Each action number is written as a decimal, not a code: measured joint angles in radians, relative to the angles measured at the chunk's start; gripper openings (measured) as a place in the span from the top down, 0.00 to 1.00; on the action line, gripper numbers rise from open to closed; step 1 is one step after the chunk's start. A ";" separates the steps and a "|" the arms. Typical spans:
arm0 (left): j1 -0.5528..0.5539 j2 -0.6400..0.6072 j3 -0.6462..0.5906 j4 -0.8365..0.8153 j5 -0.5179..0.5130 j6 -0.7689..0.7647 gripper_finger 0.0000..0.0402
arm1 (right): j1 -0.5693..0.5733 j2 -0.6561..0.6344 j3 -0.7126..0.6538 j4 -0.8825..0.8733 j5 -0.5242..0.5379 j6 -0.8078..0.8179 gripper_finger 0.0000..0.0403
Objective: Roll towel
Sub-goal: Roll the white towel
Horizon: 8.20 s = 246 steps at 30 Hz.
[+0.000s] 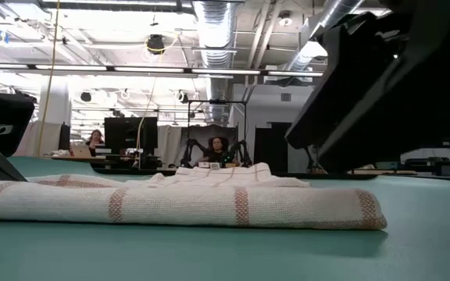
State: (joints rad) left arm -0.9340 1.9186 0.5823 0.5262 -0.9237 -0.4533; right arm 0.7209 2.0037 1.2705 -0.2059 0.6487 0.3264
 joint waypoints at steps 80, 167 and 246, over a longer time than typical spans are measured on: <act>-0.020 -0.020 -0.005 -0.045 0.051 0.009 1.00 | -0.029 0.158 0.041 -0.167 -0.027 -0.038 0.96; 0.198 -0.014 -0.001 0.179 0.436 0.309 1.00 | -0.154 0.033 0.221 -0.658 -0.342 0.715 0.98; 0.202 -0.152 0.082 -0.274 0.223 0.249 1.00 | -0.030 0.028 0.273 -0.687 -0.059 0.348 0.41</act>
State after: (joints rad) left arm -0.7322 1.7664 0.6645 0.2524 -0.7011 -0.2043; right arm 0.6911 2.0319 1.5436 -0.8926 0.5895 0.6744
